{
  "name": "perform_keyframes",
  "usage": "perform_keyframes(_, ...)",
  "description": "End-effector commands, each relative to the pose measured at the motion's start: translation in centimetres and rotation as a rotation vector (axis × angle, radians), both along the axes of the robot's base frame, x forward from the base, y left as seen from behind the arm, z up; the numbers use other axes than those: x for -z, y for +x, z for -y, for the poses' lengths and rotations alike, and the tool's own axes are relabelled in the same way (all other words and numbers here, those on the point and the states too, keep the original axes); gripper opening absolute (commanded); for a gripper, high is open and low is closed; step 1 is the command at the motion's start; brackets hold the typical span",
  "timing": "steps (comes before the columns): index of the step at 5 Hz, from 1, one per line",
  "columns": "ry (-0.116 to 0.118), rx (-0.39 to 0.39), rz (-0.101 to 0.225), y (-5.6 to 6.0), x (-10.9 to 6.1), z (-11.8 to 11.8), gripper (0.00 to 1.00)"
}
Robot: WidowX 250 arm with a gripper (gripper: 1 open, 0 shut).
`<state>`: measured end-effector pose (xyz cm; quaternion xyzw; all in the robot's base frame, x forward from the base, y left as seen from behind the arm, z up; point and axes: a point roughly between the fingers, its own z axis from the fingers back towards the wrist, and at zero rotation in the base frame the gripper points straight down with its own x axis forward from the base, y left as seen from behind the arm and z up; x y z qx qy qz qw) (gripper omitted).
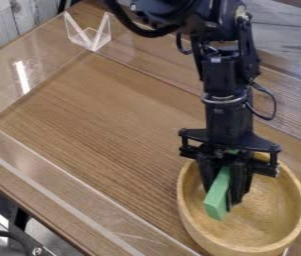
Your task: Put the green block in the brown bowl
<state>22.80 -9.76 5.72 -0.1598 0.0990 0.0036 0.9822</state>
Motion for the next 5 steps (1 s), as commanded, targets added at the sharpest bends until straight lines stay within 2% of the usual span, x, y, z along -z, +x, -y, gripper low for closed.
perform_keyframes(1,-0.021,-0.004,0.051,1.29,-1.16,0.11,0.00)
perform_keyframes(5,-0.045,0.004,0.033,1.32,-1.23,0.22,0.00)
